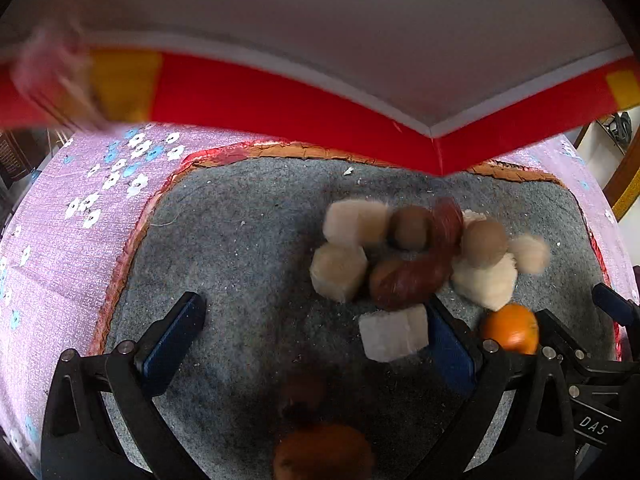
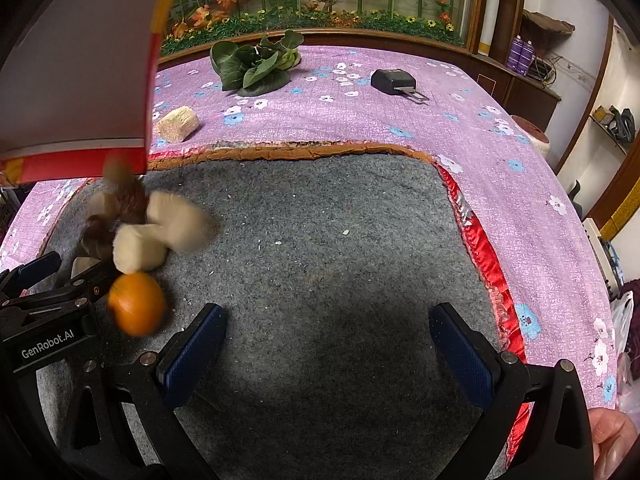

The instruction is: Organize fruits

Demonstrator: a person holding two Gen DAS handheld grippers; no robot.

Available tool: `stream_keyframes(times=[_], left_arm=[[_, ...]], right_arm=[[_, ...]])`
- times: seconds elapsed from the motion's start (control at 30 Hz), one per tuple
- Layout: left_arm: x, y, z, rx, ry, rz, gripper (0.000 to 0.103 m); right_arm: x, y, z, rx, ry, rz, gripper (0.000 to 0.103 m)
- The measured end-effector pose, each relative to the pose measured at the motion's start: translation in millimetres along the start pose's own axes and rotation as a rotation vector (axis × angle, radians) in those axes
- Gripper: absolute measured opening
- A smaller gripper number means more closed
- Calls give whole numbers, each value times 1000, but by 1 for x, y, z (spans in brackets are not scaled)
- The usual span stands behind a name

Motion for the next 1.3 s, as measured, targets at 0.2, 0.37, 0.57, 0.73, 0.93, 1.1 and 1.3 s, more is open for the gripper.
stream_keyframes(times=[0.2,0.37,0.57,0.73,0.93,1.1,1.3], left_arm=[[1,0,-2,0,0,1,103],[1,0,-2,0,0,1,103],[1,0,-2,0,0,1,103],[1,0,-2,0,0,1,103],[1,0,-2,0,0,0,103],[2,0,-2,0,0,1,103],[2,0,-1,0,0,1,103]], right_arm=[[1,0,-1,0,0,0,103],[1,0,0,0,0,0,103],[1,0,0,0,0,0,103],[0,1,0,0,0,0,103],[0,1,0,0,0,0,103],[1,1,0,0,0,0,103],[2,0,-3,-1,1,-1,103]])
Point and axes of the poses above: each gripper's, at about its wrist camera, not at the fingertips, and y roughly the way its jaws point, z to its right, x to its underside, the point moved 1 cm from there along y, roughly the way its jaws point, and after that the axes turned 15 degrees about y, right-handed, at the moved point
